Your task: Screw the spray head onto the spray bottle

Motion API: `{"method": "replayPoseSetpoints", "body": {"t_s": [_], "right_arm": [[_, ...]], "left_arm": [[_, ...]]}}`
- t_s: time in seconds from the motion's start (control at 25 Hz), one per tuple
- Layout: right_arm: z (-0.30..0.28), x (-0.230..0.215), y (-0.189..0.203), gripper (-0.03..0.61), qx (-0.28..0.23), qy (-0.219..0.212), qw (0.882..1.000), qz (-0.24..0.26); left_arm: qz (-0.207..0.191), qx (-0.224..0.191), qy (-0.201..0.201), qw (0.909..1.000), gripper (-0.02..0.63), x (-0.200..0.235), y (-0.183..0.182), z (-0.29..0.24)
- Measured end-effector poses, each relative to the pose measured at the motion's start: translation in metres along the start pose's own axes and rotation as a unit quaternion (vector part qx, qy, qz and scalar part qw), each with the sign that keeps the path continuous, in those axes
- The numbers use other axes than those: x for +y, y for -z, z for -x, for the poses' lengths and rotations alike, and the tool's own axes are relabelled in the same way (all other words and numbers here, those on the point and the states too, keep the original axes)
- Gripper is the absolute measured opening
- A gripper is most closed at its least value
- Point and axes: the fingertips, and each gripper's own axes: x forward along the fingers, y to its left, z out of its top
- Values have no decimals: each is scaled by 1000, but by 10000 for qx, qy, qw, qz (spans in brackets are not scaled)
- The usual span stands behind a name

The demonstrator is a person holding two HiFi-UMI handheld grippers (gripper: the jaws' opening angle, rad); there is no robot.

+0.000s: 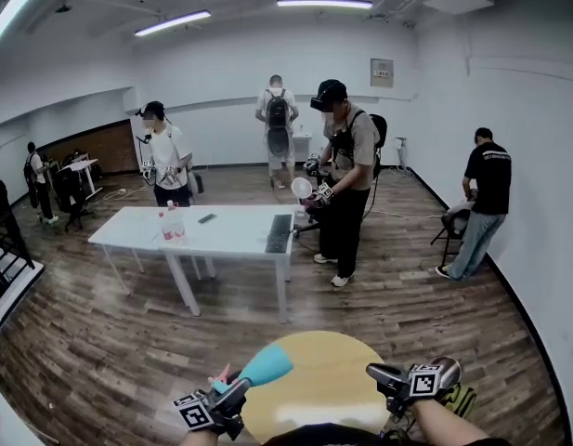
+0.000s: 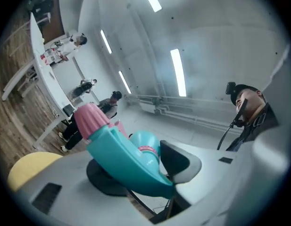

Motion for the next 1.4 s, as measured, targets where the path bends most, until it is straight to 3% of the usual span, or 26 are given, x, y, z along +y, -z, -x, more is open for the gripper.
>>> {"method": "replayPoseSetpoints", "body": {"t_s": [0.04,0.16,0.44,0.64,1.4], "right_arm": [[5,-7,2,25,-243,54,9995,-193],[11,-9,7,21,-546,2,9984,-126],[6,-2,-10,18,-491,-31,9971,572],[1,4,-1,18,-236,-14,9967,774],[1,0,0,18,-57,42,9953,971]], "left_arm": [[73,-105,-83,9999,227,5,0,5],[271,-186,-194,9993,227,11,9,11],[317,-74,-155,9993,225,7,22,4],[243,0,-95,9997,227,4,24,3],[288,-66,-179,9994,227,8,20,-4]]}}
